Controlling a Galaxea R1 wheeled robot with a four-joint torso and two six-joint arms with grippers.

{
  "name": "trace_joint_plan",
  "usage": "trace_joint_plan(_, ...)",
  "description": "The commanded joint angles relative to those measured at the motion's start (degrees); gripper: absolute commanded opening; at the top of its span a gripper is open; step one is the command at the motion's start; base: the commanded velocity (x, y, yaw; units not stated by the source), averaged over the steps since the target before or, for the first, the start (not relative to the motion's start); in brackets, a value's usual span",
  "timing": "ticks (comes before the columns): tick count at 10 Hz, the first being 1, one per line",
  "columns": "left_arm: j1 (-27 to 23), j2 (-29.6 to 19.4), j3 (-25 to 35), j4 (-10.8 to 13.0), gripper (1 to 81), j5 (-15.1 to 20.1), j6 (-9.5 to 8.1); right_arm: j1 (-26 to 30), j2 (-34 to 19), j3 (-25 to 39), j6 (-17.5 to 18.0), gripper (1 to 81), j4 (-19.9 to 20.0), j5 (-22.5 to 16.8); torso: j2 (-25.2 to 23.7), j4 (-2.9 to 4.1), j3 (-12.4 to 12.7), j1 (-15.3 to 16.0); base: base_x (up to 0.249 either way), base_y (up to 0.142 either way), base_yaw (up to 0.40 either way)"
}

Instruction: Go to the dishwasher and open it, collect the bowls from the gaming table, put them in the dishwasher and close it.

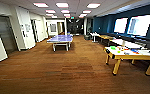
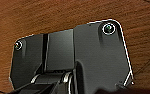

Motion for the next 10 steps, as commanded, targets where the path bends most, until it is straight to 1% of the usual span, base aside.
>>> trace_joint_plan(1, -3.1, -0.2, -0.2, -0.1, 81.1, 2.4, 0.3, 3.4, 0.2, 0.3, -0.1, 81.1, -0.4, -2.5, 0.0, 0.0, 0.0, 0.0, 0.214, 0.0, 0.0)
trace_joint_plan(9, -3.1, 0.2, -0.2, -0.1, 81.1, 2.4, 0.3, 3.4, 0.2, 0.1, -0.1, 81.1, -0.4, -2.5, 0.0, 0.0, 0.0, 0.0, 0.2, 0.0, 0.0)
trace_joint_plan(10, -3.1, 0.4, -0.2, -0.1, 81.1, 2.4, 0.3, 3.4, 0.2, 0.0, -0.1, 81.1, -0.4, -2.6, 0.0, 0.0, 0.0, 0.0, 0.19, -0.075, 0.0)
